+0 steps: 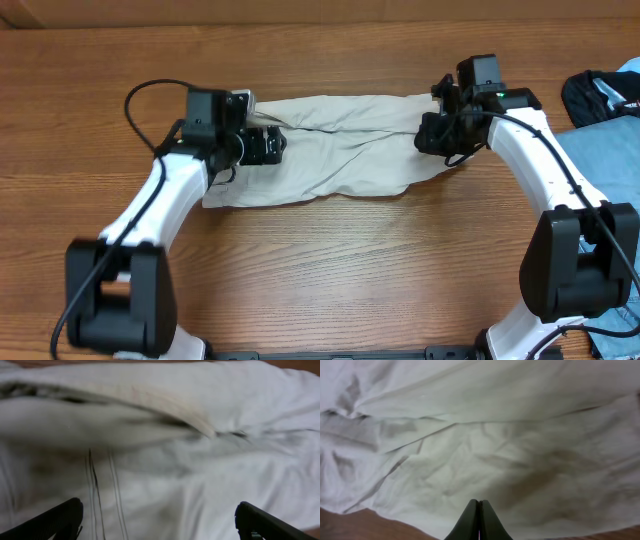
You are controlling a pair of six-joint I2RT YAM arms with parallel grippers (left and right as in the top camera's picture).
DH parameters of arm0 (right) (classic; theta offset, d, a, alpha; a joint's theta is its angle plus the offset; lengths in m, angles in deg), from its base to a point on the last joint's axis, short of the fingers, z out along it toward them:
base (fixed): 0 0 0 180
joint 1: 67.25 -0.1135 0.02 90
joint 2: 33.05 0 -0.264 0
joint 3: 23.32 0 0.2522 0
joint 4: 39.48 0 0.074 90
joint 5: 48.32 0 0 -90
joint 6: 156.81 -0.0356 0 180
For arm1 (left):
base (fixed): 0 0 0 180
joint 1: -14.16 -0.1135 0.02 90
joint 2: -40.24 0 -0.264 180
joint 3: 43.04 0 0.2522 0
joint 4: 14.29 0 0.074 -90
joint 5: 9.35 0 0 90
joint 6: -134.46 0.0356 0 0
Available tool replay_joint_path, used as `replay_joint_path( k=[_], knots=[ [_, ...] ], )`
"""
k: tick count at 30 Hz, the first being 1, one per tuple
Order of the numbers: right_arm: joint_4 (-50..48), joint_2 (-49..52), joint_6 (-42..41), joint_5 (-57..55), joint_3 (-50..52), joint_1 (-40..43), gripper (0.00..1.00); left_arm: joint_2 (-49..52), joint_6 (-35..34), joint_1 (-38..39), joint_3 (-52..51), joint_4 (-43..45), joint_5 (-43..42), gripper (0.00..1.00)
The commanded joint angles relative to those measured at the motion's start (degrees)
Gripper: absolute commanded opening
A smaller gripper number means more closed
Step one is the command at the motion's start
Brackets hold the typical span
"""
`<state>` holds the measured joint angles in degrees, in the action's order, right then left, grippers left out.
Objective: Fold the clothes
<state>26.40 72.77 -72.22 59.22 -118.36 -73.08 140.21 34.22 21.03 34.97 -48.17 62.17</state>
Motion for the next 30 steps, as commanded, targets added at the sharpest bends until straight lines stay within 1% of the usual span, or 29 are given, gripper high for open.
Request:
replay_joint_path(
  k=[1, 6, 8, 11, 13, 15, 18, 22, 23, 27, 30],
  knots=[
    [-0.3, 0.6, 1.6, 2.3, -1.2, -1.4, 0.04, 5.4, 1.6, -0.1, 5.9, 2.9, 0.0, 1.0],
    [-2.0, 3.1, 2.5, 3.4, -0.4, -2.5, 0.04, 14.6, -4.2, -0.2, 13.7, 3.9, 1.6, 1.0],
    [-2.5, 5.2, 2.5, 3.3, -0.4, -2.8, 0.04, 17.8, -7.6, -0.2, 15.9, 3.6, 1.5, 1.0],
    [-4.0, 8.4, 2.5, 3.3, -0.4, -2.9, 0.04, 21.0, -13.2, -0.2, 17.4, 1.8, 1.5, 1.0],
    [-5.2, 10.7, 2.5, 3.1, -0.4, -2.9, 0.04, 22.1, -15.7, -0.2, 17.4, -1.4, 1.5, 1.0],
    [-5.3, 12.5, 2.5, 3.1, -0.4, -2.8, 0.07, 22.3, -15.5, -0.2, 17.4, -5.9, 1.9, 1.0],
    [-3.5, 14.1, 2.5, 2.8, -0.4, -2.8, 0.07, 22.2, -15.5, -0.2, 17.4, -14.8, 6.1, 1.0],
    [2.0, 14.3, 2.4, 1.0, -0.4, -2.8, 0.06, 22.2, -15.5, -0.2, 17.4, -26.6, 14.8, 1.0],
    [3.5, 14.3, 2.4, 1.0, -0.4, -2.8, 0.04, 22.2, -15.5, -0.3, 17.3, -29.1, 17.1, 1.0],
    [8.7, 14.3, 0.7, -0.1, -0.4, -2.8, 0.04, 22.2, -15.5, -1.8, 17.3, -34.8, 21.8, 1.0],
    [8.5, 13.9, 0.7, -0.1, -0.5, -2.8, 0.06, 22.2, -13.5, -3.0, 17.3, -35.5, 21.5, 1.0]
  ],
)
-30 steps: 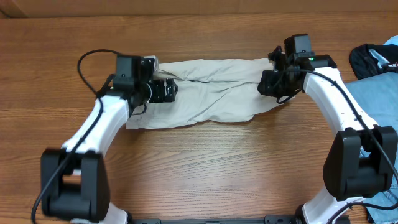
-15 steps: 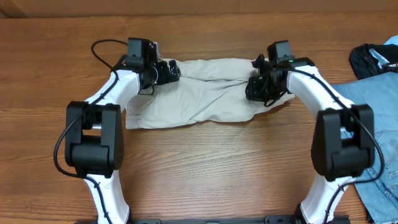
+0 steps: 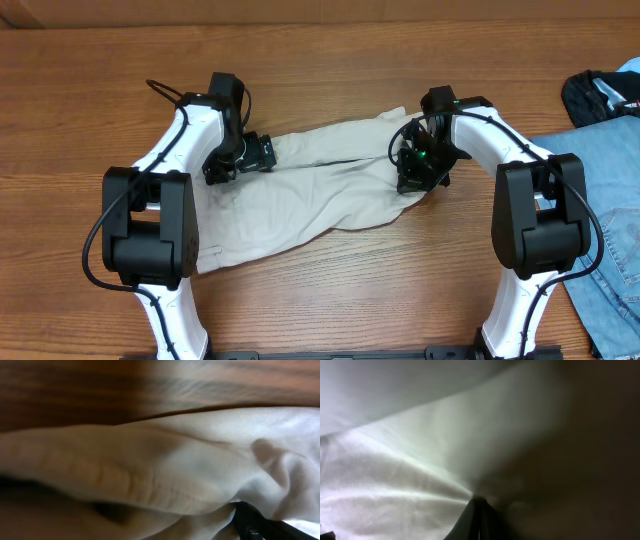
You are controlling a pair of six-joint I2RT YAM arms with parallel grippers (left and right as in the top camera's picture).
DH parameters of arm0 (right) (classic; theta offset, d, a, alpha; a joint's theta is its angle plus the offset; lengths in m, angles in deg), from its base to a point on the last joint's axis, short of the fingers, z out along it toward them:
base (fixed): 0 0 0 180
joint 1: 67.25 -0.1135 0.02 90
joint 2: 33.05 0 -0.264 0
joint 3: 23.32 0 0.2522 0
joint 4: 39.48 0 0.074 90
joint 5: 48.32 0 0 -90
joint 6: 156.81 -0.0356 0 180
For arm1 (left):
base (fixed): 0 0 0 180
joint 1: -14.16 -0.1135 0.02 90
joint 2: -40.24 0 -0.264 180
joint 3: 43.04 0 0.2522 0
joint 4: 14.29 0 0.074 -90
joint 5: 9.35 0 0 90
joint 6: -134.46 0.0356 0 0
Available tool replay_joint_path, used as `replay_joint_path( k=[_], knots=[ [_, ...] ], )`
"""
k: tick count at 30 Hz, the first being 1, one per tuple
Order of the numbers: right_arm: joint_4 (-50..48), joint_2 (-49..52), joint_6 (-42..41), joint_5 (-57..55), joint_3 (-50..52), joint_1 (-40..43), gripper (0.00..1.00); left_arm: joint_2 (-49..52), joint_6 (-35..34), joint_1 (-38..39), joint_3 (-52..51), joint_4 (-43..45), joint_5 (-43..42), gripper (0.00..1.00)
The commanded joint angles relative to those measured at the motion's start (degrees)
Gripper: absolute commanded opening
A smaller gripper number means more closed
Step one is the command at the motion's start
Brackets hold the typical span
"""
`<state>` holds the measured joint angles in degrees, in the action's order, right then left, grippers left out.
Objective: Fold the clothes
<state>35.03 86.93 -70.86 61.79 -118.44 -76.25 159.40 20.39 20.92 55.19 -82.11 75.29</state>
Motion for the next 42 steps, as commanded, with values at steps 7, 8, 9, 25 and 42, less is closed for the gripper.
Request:
replay_joint_path(
  k=[7, 8, 9, 25, 42],
  knots=[
    [-0.1, -5.9, -0.6, -3.8, -4.6, 0.4, 0.15, 0.8, 3.3, -3.6, -2.5, -1.8, 8.4, 1.0],
    [0.1, -7.1, -0.6, -3.8, -5.6, 0.4, 0.15, -0.1, 3.3, -3.9, -2.3, -1.5, 8.5, 1.0],
    [0.4, -8.3, -0.2, -3.8, -6.4, 0.3, 0.15, -1.3, 3.4, -4.2, -1.9, -1.1, 8.5, 1.0],
    [5.0, -15.1, 6.0, -3.6, -8.5, 0.0, 0.15, -17.0, 4.0, -9.7, 6.5, -23.0, -0.8, 1.0],
    [6.7, -15.1, 6.0, -5.1, -8.5, 0.0, 0.15, -16.9, 1.4, -14.6, -12.4, -13.7, 8.9, 1.0]
  ],
)
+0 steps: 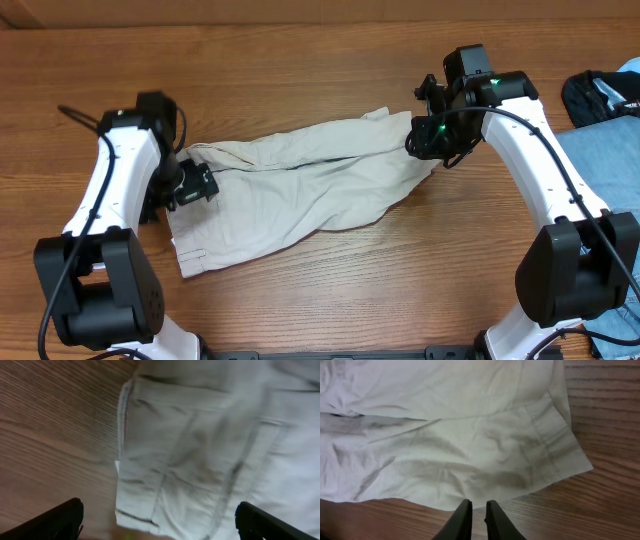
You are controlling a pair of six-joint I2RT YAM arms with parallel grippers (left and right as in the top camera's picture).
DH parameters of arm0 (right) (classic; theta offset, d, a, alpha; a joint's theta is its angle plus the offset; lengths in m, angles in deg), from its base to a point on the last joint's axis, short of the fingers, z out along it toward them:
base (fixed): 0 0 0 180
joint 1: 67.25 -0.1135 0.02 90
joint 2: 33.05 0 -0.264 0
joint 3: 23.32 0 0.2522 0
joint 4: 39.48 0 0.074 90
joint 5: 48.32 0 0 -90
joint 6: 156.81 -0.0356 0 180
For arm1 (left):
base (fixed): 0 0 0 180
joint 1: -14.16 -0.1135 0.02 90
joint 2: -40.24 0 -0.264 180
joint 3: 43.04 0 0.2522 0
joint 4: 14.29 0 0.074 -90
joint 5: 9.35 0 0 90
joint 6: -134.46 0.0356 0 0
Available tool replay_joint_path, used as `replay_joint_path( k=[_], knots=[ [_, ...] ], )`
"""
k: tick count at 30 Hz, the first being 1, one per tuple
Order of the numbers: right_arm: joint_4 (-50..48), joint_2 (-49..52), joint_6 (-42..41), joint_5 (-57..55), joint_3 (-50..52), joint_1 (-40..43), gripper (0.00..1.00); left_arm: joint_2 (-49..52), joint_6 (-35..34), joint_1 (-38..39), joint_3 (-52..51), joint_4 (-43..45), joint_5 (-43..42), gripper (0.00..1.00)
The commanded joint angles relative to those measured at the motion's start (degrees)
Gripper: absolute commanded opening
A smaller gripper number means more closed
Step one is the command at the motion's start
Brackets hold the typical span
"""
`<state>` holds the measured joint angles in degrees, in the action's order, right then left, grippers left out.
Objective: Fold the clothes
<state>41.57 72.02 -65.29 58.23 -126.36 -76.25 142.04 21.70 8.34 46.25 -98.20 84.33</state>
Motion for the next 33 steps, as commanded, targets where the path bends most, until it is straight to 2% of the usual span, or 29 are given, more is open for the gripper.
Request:
replay_joint_path(
  k=[1, 3, 8, 18, 22, 27, 33],
  knots=[
    [0.2, -0.2, 0.4, -1.5, -0.6, 0.0, 0.15, 0.5, 0.1, -2.7, -4.7, 4.1, -0.2, 1.0],
    [0.3, -0.2, 0.4, -1.5, -0.6, 0.0, 0.15, 0.5, 0.9, -4.3, -6.9, 7.8, -1.9, 1.0],
    [0.3, -0.2, 0.4, -1.5, -0.6, 0.0, 0.15, 0.7, 5.9, -6.2, -12.8, 19.0, -12.8, 1.0],
    [1.0, -0.2, 0.4, -1.5, -0.6, 0.0, 0.15, 1.1, 5.8, -6.2, -21.6, 29.6, -12.8, 1.0],
    [1.0, -0.2, 0.4, -1.5, -0.6, 0.0, 0.15, 1.1, 5.9, -6.1, -23.6, 32.4, -15.6, 0.99],
    [1.0, -0.2, 0.4, -1.5, -0.6, 0.0, 0.15, 1.1, 6.1, -6.1, -24.3, 33.4, -17.4, 0.86],
    [1.0, -0.2, 0.4, -1.5, -0.6, 0.0, 0.15, 1.1, 8.0, -6.2, -24.3, 34.9, -19.8, 0.54]
  ],
)
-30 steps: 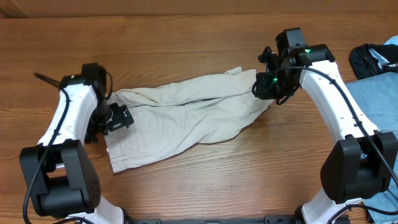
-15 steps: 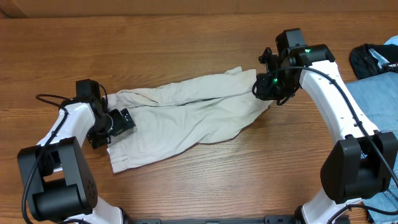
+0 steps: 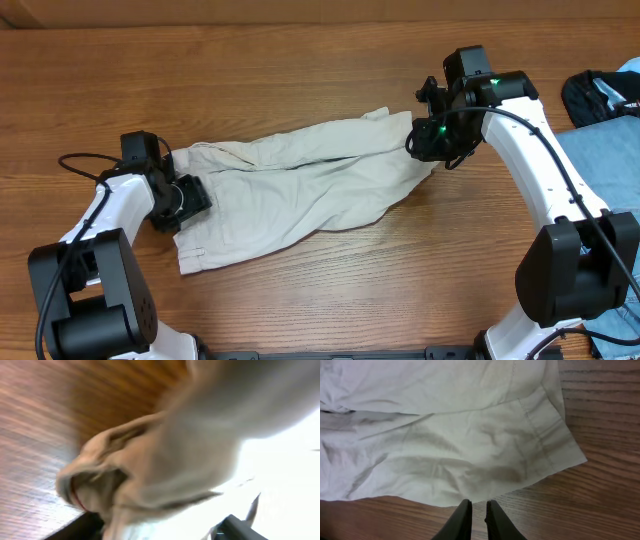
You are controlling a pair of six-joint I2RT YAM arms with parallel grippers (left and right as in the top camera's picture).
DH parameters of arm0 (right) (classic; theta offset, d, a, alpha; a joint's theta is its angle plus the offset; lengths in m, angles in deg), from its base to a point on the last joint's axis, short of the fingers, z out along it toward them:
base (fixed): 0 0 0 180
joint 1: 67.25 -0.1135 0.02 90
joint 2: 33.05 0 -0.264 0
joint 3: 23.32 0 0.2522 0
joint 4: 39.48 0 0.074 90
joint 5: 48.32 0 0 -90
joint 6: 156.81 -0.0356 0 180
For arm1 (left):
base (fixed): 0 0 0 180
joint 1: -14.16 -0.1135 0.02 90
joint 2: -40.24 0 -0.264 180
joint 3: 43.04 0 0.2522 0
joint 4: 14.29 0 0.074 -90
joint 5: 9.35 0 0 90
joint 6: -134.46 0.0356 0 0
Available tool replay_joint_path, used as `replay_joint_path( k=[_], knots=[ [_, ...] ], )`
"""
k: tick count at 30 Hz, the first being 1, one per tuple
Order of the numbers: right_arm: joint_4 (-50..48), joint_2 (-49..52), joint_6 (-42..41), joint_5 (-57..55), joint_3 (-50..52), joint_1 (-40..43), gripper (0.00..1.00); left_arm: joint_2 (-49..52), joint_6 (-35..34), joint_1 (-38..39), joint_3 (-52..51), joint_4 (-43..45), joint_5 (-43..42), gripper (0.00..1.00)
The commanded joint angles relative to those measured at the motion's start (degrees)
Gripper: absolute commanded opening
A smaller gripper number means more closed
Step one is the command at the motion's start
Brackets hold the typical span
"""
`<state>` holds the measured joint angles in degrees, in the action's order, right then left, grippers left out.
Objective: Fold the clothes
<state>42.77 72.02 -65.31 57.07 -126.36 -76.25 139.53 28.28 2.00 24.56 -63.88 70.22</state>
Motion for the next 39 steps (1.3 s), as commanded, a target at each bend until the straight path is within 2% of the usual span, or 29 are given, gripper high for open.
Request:
replay_joint_path(
  k=[1, 4, 9, 15, 16, 23, 34, 39],
  knots=[
    [-0.2, -0.2, 0.4, -0.3, -0.6, 0.0, 0.15, 3.6, 1.4, 0.2, -2.6, 0.8, -5.7, 0.48],
    [-0.2, -0.2, 0.4, -0.3, -0.6, 0.0, 0.15, 3.3, 2.8, 0.2, -2.2, 0.5, -5.7, 0.29],
    [0.2, -0.2, 0.5, 2.3, -0.6, -0.3, 0.12, 1.6, 5.6, -1.3, 1.2, -3.6, -5.7, 0.13],
    [-0.7, -0.2, 2.0, 8.9, -0.6, -3.8, 0.04, -0.5, 7.3, -5.3, 9.9, -16.0, -4.7, 0.14],
    [-2.3, -0.2, 2.0, 10.4, -0.6, -5.5, 0.04, -1.0, 8.3, -5.9, 12.9, -20.1, -5.8, 0.14],
    [-10.1, 0.5, -1.9, 13.8, -0.3, -12.7, 0.04, -4.7, 13.0, -5.8, 24.3, -31.2, -12.7, 0.17],
    [-21.9, 9.4, -9.5, 14.0, -0.2, -24.0, 0.04, -8.0, 14.1, -5.8, 33.0, -39.5, -18.4, 0.19],
    [-28.2, 14.5, -12.0, 14.3, -0.2, -28.5, 0.04, -8.0, 14.7, -5.8, 34.7, -40.4, -25.4, 0.2]
  ],
)
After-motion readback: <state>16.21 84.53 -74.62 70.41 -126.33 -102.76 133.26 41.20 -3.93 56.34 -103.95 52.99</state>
